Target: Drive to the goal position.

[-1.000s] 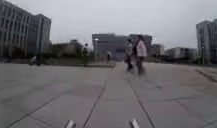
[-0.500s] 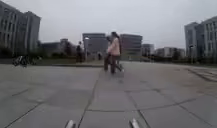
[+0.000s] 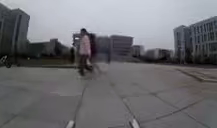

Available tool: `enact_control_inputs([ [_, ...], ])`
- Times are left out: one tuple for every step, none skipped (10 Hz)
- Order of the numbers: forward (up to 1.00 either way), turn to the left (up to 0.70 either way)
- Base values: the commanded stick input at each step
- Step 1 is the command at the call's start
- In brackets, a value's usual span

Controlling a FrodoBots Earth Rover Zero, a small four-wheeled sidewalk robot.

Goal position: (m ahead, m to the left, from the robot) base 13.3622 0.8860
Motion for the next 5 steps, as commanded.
enact_control_inputs([
  [0.70,-0.02],
  [0.70,-0.02],
  [0.70,-0.02],
  [0.70,-0.02],
  [0.70,-0.02],
])
